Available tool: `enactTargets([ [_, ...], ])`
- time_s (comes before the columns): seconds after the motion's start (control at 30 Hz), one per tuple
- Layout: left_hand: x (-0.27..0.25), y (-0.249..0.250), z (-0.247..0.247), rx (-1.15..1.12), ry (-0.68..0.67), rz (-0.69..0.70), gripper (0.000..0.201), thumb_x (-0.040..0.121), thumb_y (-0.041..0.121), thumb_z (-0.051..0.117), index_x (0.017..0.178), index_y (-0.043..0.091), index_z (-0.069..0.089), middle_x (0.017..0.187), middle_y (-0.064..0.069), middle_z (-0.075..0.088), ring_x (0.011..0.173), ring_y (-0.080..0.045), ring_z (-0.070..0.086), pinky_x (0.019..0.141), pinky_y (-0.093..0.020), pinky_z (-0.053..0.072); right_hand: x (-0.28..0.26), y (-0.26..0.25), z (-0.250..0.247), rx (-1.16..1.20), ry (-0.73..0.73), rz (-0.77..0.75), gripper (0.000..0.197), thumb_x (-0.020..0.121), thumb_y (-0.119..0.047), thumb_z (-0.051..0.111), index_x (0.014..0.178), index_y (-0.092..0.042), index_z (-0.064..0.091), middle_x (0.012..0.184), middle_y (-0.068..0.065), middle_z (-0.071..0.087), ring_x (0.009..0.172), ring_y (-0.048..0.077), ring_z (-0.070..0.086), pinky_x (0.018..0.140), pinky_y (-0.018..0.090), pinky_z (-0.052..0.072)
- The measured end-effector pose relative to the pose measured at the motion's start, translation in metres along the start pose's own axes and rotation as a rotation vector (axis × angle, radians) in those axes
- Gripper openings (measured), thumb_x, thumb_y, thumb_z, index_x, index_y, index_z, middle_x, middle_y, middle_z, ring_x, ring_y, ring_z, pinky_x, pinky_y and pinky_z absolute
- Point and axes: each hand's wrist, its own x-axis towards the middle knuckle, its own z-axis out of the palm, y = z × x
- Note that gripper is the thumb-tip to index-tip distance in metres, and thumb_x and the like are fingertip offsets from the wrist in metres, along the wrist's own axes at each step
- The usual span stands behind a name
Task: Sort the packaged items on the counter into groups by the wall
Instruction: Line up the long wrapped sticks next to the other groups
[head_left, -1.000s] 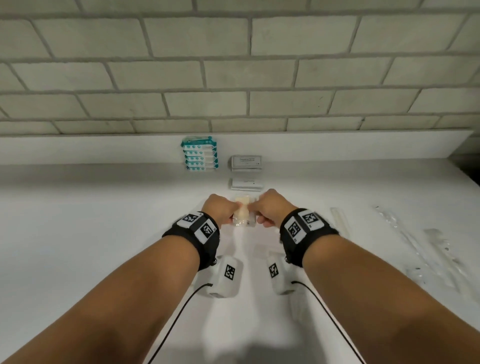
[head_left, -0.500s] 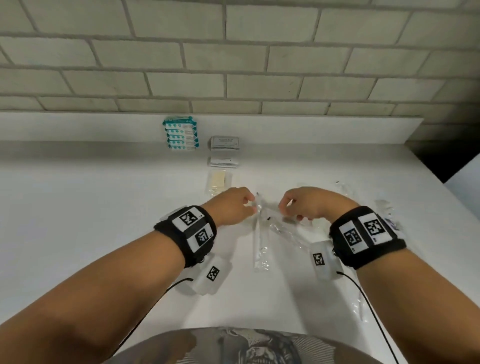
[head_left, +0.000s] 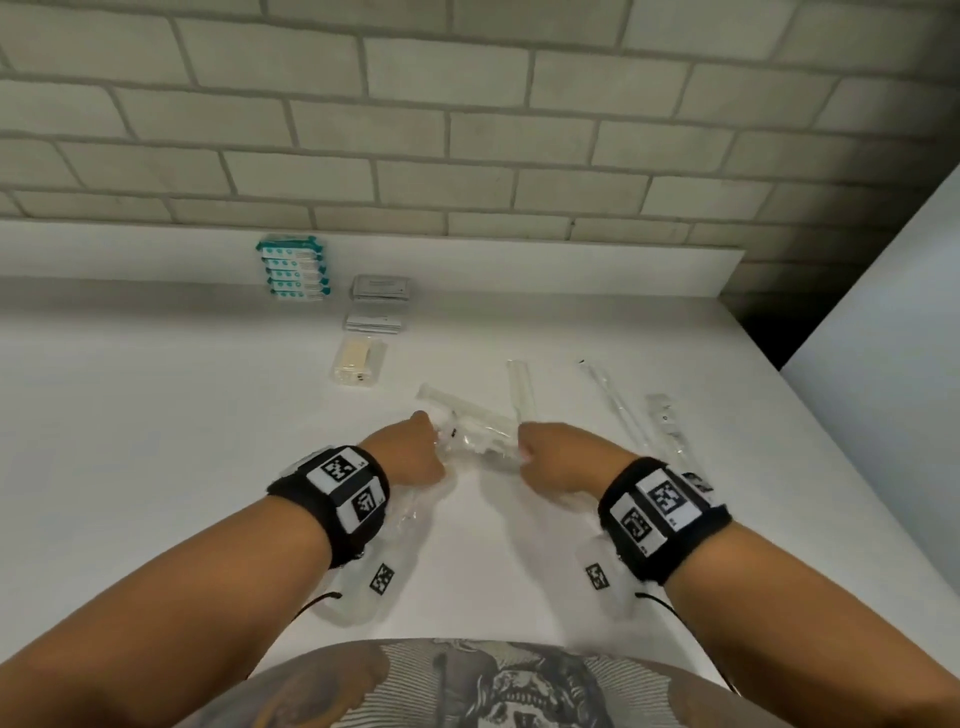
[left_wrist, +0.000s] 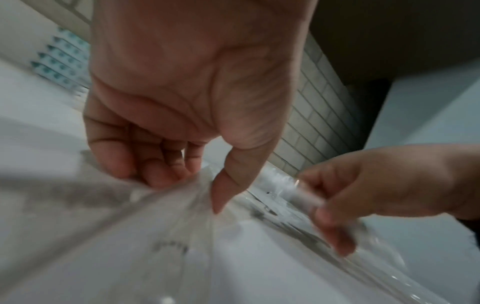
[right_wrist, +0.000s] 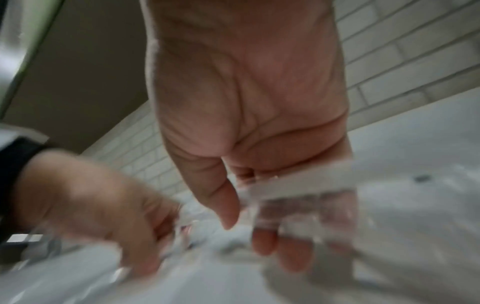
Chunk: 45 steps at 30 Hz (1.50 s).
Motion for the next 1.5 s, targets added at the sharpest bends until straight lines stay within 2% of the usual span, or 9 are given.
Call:
enactTargets([
  [0.23, -0.005, 0.017, 0.007, -0.126, 0.191, -0.048, 0.018, 0.090, 0.028, 0.051, 0.097, 0.011, 0.049, 0.104, -0.008, 0.057, 0.091, -0.024, 0.053, 0.071, -0.029, 0.037, -0.025, 0.080, -0.050, 0.288, 0.239, 0.154, 0.025, 0.090, -0.033, 0.061, 0.106, -0.018, 0.049, 0.091, 0.002, 0.057, 0.064, 0.016, 0.054, 0.054, 0.026, 0.043],
  [0.4, 0.001, 0.060, 0.019, -0.312, 0.318, 0.041, 0.012, 0.089, 0.028, 0.046, 0.086, 0.016, 0.045, 0.083, -0.004, 0.057, 0.075, -0.024, 0.058, 0.064, -0.032, 0.044, -0.022, 0.102, -0.005, 0.045, 0.029, 0.237, 0.063, 0.076, -0.069, 0.059, 0.108, -0.014, 0.058, 0.088, -0.001, 0.060, 0.074, 0.018, 0.058, 0.069, 0.030, 0.049],
  [0.67, 0.006, 0.115, 0.039, -0.084, 0.272, 0.209, 0.022, 0.095, 0.033, 0.044, 0.097, 0.013, 0.054, 0.092, -0.004, 0.061, 0.085, -0.022, 0.056, 0.070, -0.031, 0.042, -0.020, 0.116, 0.011, 0.338, -0.049, 0.137, 0.041, 0.087, -0.049, 0.059, 0.071, -0.012, 0.054, 0.059, 0.004, 0.053, 0.050, 0.021, 0.049, 0.055, 0.027, 0.043],
  [0.87, 0.010, 0.133, 0.062, 0.043, -0.060, 0.442, 0.036, 0.093, 0.049, 0.052, 0.123, 0.031, 0.056, 0.124, 0.005, 0.061, 0.114, -0.017, 0.056, 0.098, -0.033, 0.042, -0.034, 0.161, -0.030, 0.344, 0.250, 0.224, 0.029, 0.095, -0.034, 0.054, 0.106, -0.007, 0.055, 0.082, 0.005, 0.058, 0.059, 0.016, 0.051, 0.052, 0.026, 0.041],
  [1.03, 0.015, 0.131, 0.062, 0.160, 0.082, 0.261, 0.025, 0.091, 0.041, 0.052, 0.093, 0.017, 0.053, 0.097, -0.002, 0.060, 0.087, -0.020, 0.056, 0.073, -0.031, 0.044, -0.037, 0.189, -0.019, 0.165, 0.099, 0.387, 0.038, 0.083, -0.041, 0.068, 0.096, -0.009, 0.053, 0.080, 0.004, 0.059, 0.071, 0.019, 0.057, 0.059, 0.027, 0.043],
  [1.17, 0.011, 0.142, 0.060, 0.190, 0.243, 0.183, 0.023, 0.092, 0.037, 0.048, 0.092, 0.016, 0.053, 0.090, 0.000, 0.050, 0.079, -0.018, 0.050, 0.065, -0.028, 0.036, -0.033, 0.195, -0.018, 0.198, 0.056, 0.430, 0.016, 0.085, -0.015, 0.058, 0.083, 0.000, 0.059, 0.076, 0.009, 0.058, 0.066, 0.023, 0.056, 0.055, 0.025, 0.042],
  [1.33, -0.003, 0.182, 0.079, 0.181, 0.091, 0.170, 0.057, 0.075, 0.071, 0.057, 0.091, 0.017, 0.059, 0.089, 0.001, 0.061, 0.082, -0.018, 0.058, 0.068, -0.029, 0.043, -0.020, 0.189, -0.038, 0.303, 0.341, 0.261, 0.010, 0.088, -0.012, 0.053, 0.094, -0.009, 0.045, 0.081, 0.004, 0.050, 0.068, 0.017, 0.048, 0.051, 0.025, 0.032],
  [1.43, -0.013, 0.196, 0.085, 0.279, 0.049, 0.201, 0.055, 0.080, 0.061, 0.061, 0.111, 0.016, 0.058, 0.103, -0.005, 0.064, 0.094, -0.023, 0.062, 0.074, -0.031, 0.049, -0.005, 0.175, -0.031, 0.233, 0.315, 0.171, 0.029, 0.087, -0.030, 0.064, 0.100, -0.012, 0.046, 0.091, 0.003, 0.054, 0.079, 0.020, 0.053, 0.054, 0.025, 0.035],
  [1.5, -0.009, 0.198, 0.081, 0.222, 0.018, 0.208, 0.032, 0.083, 0.045, 0.064, 0.091, 0.015, 0.060, 0.085, -0.003, 0.061, 0.080, -0.022, 0.060, 0.063, -0.027, 0.048, 0.005, 0.170, -0.021, 0.191, 0.258, 0.162, 0.037, 0.084, -0.037, 0.067, 0.104, -0.012, 0.049, 0.095, 0.004, 0.056, 0.081, 0.020, 0.055, 0.060, 0.029, 0.040],
])
